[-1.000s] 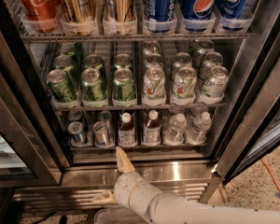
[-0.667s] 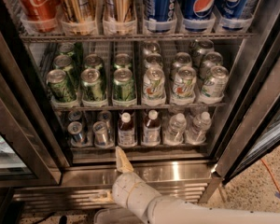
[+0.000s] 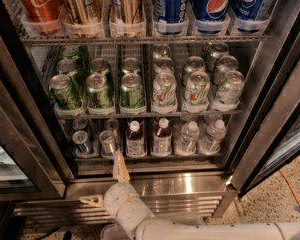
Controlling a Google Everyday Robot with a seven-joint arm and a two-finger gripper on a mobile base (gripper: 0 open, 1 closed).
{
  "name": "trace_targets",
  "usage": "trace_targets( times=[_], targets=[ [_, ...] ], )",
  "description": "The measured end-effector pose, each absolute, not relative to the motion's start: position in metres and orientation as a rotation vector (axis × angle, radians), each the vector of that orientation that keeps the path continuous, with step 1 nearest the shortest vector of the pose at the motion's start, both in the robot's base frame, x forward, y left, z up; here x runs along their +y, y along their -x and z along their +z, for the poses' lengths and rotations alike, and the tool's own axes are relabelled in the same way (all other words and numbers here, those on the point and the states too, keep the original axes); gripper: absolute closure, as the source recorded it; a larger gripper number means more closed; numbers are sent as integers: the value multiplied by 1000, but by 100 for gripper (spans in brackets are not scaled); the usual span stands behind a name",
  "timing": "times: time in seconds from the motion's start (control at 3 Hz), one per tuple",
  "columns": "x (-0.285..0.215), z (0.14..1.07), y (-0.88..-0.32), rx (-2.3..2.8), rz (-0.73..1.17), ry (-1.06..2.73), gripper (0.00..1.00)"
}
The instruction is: Pick redbull can from bottom shelf of fridge
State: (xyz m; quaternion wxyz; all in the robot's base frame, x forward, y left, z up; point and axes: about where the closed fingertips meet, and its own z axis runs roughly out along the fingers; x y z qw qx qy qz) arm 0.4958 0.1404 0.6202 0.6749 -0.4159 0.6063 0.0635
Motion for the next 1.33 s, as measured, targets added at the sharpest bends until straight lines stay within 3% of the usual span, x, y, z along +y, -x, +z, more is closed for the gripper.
trace_targets(
  times=[0.67,1.33],
  targets=[
    [158,618,-512,1335,-24,755,0],
    [109,616,-535,1414,-227,571,0]
  ],
)
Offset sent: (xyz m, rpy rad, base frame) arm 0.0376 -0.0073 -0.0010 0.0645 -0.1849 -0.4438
